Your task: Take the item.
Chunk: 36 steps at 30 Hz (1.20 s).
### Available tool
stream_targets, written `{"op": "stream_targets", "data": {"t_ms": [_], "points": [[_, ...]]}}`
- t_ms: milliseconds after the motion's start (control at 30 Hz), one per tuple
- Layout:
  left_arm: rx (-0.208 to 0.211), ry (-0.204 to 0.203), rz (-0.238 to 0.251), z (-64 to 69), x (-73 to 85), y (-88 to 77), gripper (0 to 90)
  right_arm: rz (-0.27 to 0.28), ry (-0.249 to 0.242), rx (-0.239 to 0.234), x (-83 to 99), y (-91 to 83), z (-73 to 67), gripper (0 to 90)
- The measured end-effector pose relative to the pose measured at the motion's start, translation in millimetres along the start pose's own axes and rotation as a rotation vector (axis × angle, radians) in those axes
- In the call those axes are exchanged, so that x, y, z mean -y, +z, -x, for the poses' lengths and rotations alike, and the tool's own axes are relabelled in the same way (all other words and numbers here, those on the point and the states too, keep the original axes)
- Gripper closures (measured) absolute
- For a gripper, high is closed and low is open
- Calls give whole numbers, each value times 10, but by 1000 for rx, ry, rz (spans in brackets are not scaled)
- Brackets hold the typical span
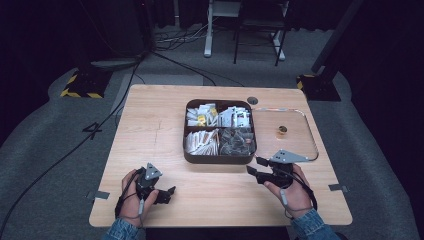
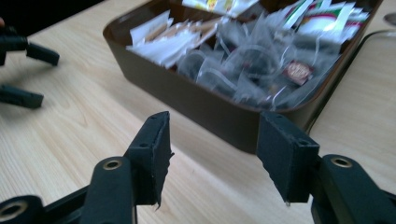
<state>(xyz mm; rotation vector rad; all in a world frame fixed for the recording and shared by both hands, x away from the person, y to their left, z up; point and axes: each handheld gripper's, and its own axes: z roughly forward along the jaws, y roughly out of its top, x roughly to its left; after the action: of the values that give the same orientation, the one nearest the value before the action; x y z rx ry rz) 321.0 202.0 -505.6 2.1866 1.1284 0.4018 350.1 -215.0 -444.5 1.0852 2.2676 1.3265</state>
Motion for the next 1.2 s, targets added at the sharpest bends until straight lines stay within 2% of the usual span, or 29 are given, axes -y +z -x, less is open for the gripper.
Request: {"op": "stream_targets", "data": {"t_ms": [233, 433, 567, 800, 1200], "points": [[1, -3, 0, 2, 0, 0, 0, 49, 24, 10, -161, -105, 59, 440], [-1, 0, 0, 0, 0, -1, 0, 39, 16, 20, -332, -93, 72, 437], [1, -3, 0, 2, 1, 0, 0, 40, -5, 14, -472, -11, 105, 438], [1, 2, 1, -3, -3, 2, 0, 40, -9, 1, -712, 162, 226, 443], [4, 6, -1, -14, -20, 16, 1, 30, -33, 46, -1052, 479, 449, 442]]}}
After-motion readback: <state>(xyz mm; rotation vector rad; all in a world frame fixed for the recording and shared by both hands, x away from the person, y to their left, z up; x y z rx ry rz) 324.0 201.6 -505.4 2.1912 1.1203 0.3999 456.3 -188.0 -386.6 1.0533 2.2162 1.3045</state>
